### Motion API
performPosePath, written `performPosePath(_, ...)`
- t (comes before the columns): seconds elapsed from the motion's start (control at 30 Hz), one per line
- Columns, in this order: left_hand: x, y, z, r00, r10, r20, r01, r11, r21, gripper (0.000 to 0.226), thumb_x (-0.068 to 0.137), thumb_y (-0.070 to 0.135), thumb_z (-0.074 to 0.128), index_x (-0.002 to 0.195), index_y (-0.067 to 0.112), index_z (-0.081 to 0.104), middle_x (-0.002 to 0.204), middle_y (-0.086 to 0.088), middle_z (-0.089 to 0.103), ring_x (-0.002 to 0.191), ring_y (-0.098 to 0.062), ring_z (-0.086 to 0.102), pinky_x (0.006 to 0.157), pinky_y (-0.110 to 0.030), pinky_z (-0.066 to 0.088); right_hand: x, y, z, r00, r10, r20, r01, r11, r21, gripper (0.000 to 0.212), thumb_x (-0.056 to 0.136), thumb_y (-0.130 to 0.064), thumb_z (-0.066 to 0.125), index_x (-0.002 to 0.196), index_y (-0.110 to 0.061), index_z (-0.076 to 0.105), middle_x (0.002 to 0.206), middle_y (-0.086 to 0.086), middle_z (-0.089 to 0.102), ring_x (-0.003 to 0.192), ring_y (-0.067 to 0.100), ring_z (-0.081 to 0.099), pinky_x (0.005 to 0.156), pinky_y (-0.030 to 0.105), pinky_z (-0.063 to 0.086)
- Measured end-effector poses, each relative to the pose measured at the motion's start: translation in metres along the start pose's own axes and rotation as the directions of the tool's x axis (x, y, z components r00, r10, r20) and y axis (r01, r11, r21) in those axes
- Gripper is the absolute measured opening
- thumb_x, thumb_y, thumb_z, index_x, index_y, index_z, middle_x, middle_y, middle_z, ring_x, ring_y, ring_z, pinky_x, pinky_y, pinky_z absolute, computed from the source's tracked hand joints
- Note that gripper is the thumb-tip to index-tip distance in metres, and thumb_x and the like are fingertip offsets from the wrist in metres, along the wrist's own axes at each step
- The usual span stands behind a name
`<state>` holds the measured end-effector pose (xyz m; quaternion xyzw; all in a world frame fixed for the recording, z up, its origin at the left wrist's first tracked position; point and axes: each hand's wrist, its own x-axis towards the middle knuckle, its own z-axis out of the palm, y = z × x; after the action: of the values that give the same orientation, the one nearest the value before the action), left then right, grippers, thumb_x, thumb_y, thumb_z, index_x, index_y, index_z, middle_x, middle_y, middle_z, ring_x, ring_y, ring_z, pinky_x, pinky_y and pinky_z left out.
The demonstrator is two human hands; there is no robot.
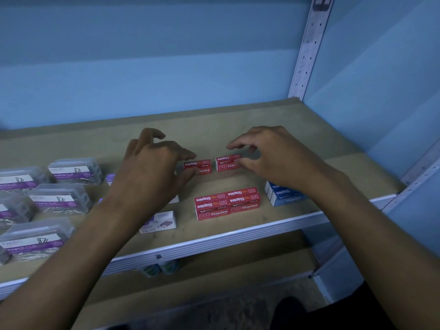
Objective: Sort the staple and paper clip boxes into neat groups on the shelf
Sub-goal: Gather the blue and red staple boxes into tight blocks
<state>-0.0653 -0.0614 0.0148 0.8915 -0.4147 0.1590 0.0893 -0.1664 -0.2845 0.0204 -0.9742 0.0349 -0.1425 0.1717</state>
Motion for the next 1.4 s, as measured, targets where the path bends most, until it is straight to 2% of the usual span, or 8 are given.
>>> performPosePath(0.13,0.003,0.000,0.000,1.000,-0.003,-0.006,0.003,1.000,0.006,0.031,0.086,0.050,0.062,0.112,0.036,0.072,0.112,0.014,0.072,0.127,-0.027,0.042,0.095,-0.042,0.038,0.006,0.003,0.009,1.000,-0.001,0.012,0.001,1.000,-0.006,0.028,0.090,-0.031,0.072,0.118,-0.030,0.074,0.113,-0.008,0.071,0.096,0.005,0.057,0.088,0.026,0.047)
performPosePath(0.3,0.010,0.001,0.004,1.000,-0.019,-0.013,0.019,1.000,0.012,0.030,0.085,0.045,0.066,0.112,0.033,0.072,0.112,0.009,0.071,0.120,-0.028,0.043,0.093,-0.041,0.038,0.011,0.004,0.015,1.000,-0.017,-0.009,0.017,1.000,0.004,0.017,0.084,-0.026,0.078,0.101,-0.028,0.080,0.095,-0.008,0.073,0.074,-0.001,0.057,0.075,0.015,0.047)
performPosePath(0.43,0.014,0.003,0.006,1.000,-0.010,-0.006,0.010,0.999,0.034,0.021,0.085,0.041,0.067,0.103,0.032,0.075,0.107,0.007,0.071,0.116,-0.029,0.042,0.089,-0.040,0.039,0.009,0.001,0.015,0.999,-0.031,-0.007,0.031,1.000,-0.003,0.014,0.085,-0.025,0.076,0.097,-0.029,0.081,0.092,-0.008,0.071,0.076,0.001,0.058,0.075,0.021,0.051)
performPosePath(0.57,0.014,0.001,0.006,1.000,-0.017,-0.005,0.017,1.000,0.006,0.018,0.085,0.041,0.067,0.098,0.031,0.074,0.105,0.009,0.072,0.124,-0.027,0.044,0.093,-0.039,0.038,0.006,-0.002,0.010,1.000,-0.022,-0.001,0.022,1.000,-0.008,0.014,0.086,-0.023,0.073,0.097,-0.028,0.080,0.092,-0.009,0.071,0.077,0.002,0.059,0.076,0.022,0.052)
performPosePath(0.73,0.007,0.006,-0.003,1.000,-0.002,-0.002,0.001,0.997,-0.073,0.020,0.083,0.045,0.067,0.098,0.032,0.074,0.101,0.013,0.072,0.123,-0.022,0.044,0.094,-0.037,0.038,-0.002,-0.008,-0.005,0.999,-0.015,0.044,0.014,1.000,0.013,0.016,0.089,-0.026,0.072,0.103,-0.029,0.080,0.096,-0.012,0.074,0.076,-0.004,0.060,0.067,0.002,0.038)
performPosePath(1.0,-0.003,0.018,-0.020,1.000,0.029,-0.010,-0.030,0.992,-0.119,0.025,0.080,0.051,0.069,0.098,0.035,0.075,0.095,0.017,0.071,0.113,-0.016,0.043,0.082,-0.032,0.038,-0.020,-0.021,-0.023,0.989,0.002,0.146,-0.005,1.000,0.017,0.022,0.090,-0.036,0.070,0.110,-0.030,0.077,0.103,-0.015,0.073,0.079,-0.005,0.060,0.063,0.006,0.039)
performPosePath(1.2,-0.011,0.026,-0.023,0.998,0.037,0.044,-0.031,0.990,-0.141,0.027,0.081,0.051,0.068,0.101,0.035,0.074,0.103,0.016,0.071,0.113,-0.013,0.044,0.083,-0.032,0.040,-0.027,-0.022,-0.024,0.980,-0.001,0.198,-0.005,1.000,0.027,0.024,0.089,-0.037,0.070,0.111,-0.028,0.077,0.107,-0.013,0.074,0.077,-0.009,0.057,0.067,0.009,0.041)
performPosePath(1.4,-0.015,0.024,-0.018,0.996,0.057,0.070,-0.043,0.981,-0.188,0.023,0.080,0.050,0.068,0.097,0.035,0.075,0.098,0.018,0.069,0.109,-0.012,0.045,0.084,-0.031,0.042,-0.030,-0.023,-0.022,0.971,0.001,0.239,-0.005,1.000,0.015,0.027,0.090,-0.038,0.069,0.114,-0.028,0.076,0.111,-0.012,0.074,0.078,-0.008,0.056,0.068,0.011,0.042)
